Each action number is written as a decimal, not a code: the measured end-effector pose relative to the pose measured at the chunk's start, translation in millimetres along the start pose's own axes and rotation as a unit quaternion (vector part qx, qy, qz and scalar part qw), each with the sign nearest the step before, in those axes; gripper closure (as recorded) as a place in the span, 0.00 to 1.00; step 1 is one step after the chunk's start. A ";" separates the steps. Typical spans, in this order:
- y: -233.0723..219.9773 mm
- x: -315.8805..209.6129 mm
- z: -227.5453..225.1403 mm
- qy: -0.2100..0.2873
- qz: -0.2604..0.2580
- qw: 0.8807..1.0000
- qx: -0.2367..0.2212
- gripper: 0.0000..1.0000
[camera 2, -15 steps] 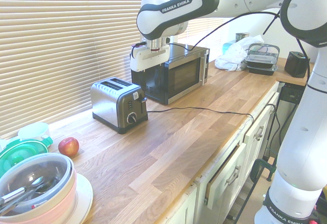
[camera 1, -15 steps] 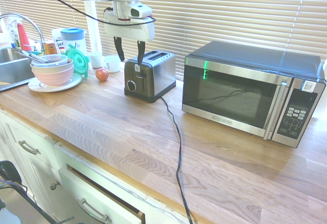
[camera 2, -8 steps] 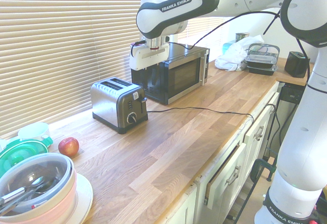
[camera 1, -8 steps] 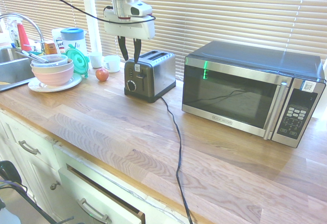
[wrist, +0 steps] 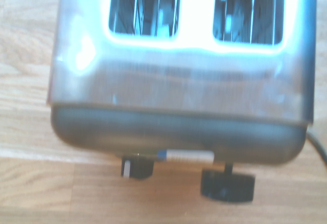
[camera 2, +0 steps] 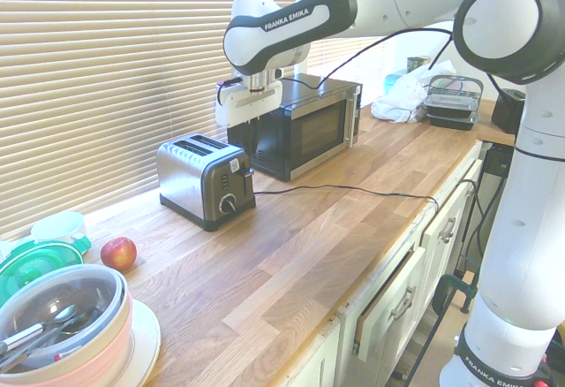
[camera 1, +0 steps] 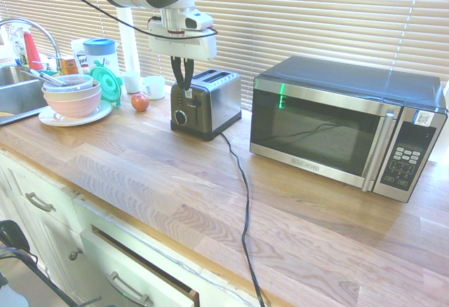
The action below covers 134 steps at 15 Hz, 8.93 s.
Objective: Press the toaster
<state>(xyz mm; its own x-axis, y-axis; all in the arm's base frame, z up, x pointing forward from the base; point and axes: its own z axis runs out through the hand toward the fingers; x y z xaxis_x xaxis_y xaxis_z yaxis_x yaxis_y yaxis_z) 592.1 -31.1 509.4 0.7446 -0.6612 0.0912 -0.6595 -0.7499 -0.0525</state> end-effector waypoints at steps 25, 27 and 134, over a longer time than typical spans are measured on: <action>-4.4 20.4 50.4 -0.014 -0.008 1.000 -0.007 1.00; -4.1 11.1 48.5 -0.013 -0.012 1.000 -0.006 1.00; 13.9 56.8 111.1 -0.055 0.014 0.998 0.012 0.00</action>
<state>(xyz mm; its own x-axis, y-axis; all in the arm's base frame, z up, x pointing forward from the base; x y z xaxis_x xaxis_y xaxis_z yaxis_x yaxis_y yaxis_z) 636.6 -81.4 403.4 0.7331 -0.6798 -0.0201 -0.6790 -0.7300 -0.0784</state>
